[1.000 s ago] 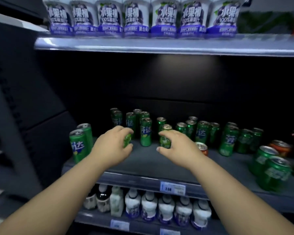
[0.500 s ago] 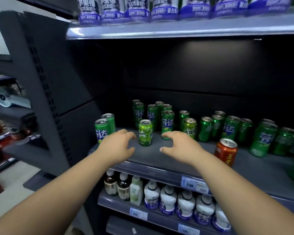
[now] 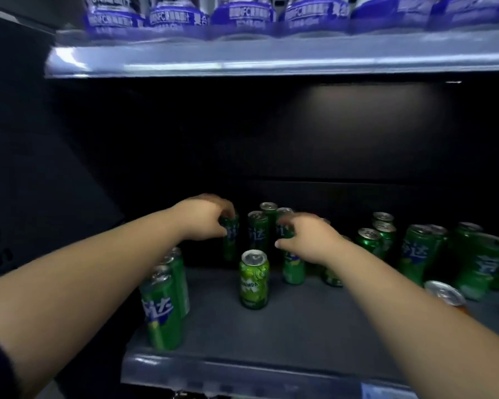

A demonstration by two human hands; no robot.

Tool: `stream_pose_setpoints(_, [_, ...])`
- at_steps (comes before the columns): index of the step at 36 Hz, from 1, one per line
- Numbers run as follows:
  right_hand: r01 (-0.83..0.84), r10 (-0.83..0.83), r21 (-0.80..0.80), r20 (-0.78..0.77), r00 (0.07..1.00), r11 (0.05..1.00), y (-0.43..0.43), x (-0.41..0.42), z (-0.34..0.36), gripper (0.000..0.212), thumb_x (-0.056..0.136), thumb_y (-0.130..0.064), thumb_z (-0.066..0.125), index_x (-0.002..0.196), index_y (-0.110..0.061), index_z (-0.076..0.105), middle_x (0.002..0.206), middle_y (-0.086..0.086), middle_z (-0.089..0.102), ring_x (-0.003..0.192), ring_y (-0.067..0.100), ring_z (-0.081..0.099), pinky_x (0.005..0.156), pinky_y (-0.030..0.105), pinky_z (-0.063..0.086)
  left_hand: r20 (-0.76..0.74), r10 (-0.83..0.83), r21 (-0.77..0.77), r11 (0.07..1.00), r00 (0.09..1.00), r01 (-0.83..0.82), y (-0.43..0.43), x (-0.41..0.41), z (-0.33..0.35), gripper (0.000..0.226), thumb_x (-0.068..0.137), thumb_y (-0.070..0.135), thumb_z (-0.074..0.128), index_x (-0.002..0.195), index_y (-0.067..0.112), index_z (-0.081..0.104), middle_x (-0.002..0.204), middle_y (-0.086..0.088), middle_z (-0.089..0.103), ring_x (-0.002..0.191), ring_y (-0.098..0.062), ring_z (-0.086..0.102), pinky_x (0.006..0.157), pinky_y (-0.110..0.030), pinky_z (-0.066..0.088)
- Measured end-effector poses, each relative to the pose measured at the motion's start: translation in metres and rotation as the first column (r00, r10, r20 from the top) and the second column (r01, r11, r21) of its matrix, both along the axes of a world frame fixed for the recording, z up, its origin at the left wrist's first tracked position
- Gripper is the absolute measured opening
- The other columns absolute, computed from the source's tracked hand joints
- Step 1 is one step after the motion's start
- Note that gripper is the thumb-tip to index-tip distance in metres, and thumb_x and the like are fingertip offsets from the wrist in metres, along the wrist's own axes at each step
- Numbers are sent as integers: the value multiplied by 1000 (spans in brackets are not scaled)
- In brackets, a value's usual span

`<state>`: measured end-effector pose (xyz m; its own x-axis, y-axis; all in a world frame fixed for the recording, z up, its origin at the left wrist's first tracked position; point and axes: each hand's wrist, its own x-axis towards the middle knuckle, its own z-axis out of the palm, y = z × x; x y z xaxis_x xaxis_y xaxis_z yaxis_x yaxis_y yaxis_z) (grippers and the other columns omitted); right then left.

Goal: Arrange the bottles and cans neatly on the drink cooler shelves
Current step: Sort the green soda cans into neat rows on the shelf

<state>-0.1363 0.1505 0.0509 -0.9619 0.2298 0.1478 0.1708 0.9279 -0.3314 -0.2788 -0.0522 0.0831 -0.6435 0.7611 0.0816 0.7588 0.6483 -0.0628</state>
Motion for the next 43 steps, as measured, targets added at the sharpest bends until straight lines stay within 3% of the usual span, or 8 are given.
stream_pose_setpoints(9, [-39, 27, 122, 101, 994, 992, -19, -91, 1, 41, 84, -39, 68, 123, -36, 58, 125, -2, 61, 112, 30, 60, 90, 44, 53, 141, -82, 47, 996, 987, 76, 23, -80, -21, 38, 74, 26, 77, 109, 32, 64, 107, 8, 67, 95, -13, 63, 79, -27, 50])
stream_pose_setpoints(15, [-50, -6, 267, 208, 978, 962, -4, -133, -33, 70, 90, -42, 63, 152, -37, 32, 153, 9, 37, 148, 32, 21, 120, 55, 12, -22, -155, -172, 974, 988, 149, 39, -102, -40, 47, 76, 48, 67, 122, 39, 59, 121, 7, 61, 110, -32, 52, 88, -36, 43])
stream_pose_setpoints(17, [-50, -4, 276, 193, 981, 960, -5, -136, -37, 68, 91, -29, 64, 151, -37, 33, 149, 9, 40, 147, 33, 24, 120, 55, 14, -39, -156, -136, 979, 987, 149, 42, -107, -43, 52, 76, 44, 72, 126, 40, 59, 123, 9, 61, 110, -30, 49, 84, -34, 37])
stream_pose_setpoints(21, [-38, 9, 251, 113, 993, 967, -6, -132, -37, 68, 87, -2, 55, 145, -36, 41, 137, 8, 48, 134, 34, 40, 103, 44, 39, 27, -144, 5, 990, 989, 144, 42, -106, -44, 48, 74, 32, 76, 120, 35, 64, 113, 5, 68, 110, -25, 50, 87, -31, 42])
stream_pose_setpoints(28, [-34, 24, 318, 36, 999, 947, -9, -125, -33, 58, 82, -10, 64, 131, -38, 48, 124, 2, 55, 116, 33, 51, 90, 41, 31, 28, -186, 86, 979, 982, 183, 43, -86, -36, 26, 74, 21, 73, 92, 32, 58, 102, 0, 69, 96, -24, 62, 74, -29, 46])
stream_pose_setpoints(34, [-62, 75, 135, -93, 993, 989, -14, -103, -8, 39, 84, -18, 64, 115, -35, 48, 118, -1, 57, 107, 31, 57, 91, 39, 42, 159, -137, 102, 987, 978, 121, 32, -67, -14, 53, 66, 20, 85, 106, 31, 52, 106, 7, 64, 93, -17, 62, 80, -37, 54])
stream_pose_setpoints(39, [-170, 170, 14, -144, 975, 985, -29, -76, 35, 39, 81, -20, 73, 103, -38, 45, 106, -7, 60, 94, 22, 60, 82, 43, 53, 204, -122, 138, 986, 971, 95, 12, -53, 19, 60, 63, 13, 90, 109, 28, 53, 102, 9, 64, 93, -14, 62, 72, -27, 50])
stream_pose_setpoints(43, [-260, 253, -27, -150, 956, 965, -39, -57, 60, 42, 82, -26, 79, 106, -38, 47, 103, -14, 55, 86, 5, 55, 69, 30, 49, 237, -85, 139, 989, 968, 53, -6, -44, 39, 67, 62, 10, 90, 116, 27, 54, 102, 11, 62, 96, -13, 61, 78, -28, 52])
